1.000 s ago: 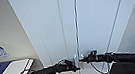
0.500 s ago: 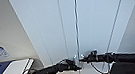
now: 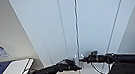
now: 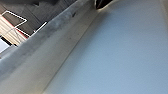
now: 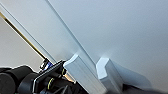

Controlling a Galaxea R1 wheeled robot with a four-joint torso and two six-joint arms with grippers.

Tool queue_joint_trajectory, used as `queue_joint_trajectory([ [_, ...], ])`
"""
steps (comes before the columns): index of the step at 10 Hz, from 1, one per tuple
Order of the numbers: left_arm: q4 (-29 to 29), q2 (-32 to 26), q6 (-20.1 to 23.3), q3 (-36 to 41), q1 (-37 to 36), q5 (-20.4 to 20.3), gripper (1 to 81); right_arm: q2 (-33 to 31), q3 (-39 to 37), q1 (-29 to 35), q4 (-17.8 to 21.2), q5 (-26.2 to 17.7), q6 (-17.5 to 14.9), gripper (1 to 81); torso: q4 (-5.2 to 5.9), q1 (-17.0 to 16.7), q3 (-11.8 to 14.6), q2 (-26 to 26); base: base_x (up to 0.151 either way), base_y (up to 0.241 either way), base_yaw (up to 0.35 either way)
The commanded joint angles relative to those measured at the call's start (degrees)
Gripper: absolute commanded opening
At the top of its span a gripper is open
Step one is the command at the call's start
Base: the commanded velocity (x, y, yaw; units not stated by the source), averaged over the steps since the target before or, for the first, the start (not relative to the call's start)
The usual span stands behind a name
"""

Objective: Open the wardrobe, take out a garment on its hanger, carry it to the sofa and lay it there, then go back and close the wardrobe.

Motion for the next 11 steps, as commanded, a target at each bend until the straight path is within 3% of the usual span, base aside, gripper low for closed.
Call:
queue_joint_trajectory([
  [1,-0.62,2.52,1.74,10.53,-10.86,-2.33,81.1,2.72,6.15,6.22,-0.09,-1.23,0.62,81.1,0.00,0.00,0.00,0.00,0.000,0.000,0.000],
  [11,0.35,-6.01,1.82,22.21,-4.28,-3.21,81.1,-1.93,12.90,4.11,-0.45,-1.41,0.53,81.1,0.00,0.18,-0.05,0.11,0.000,0.000,0.000],
])
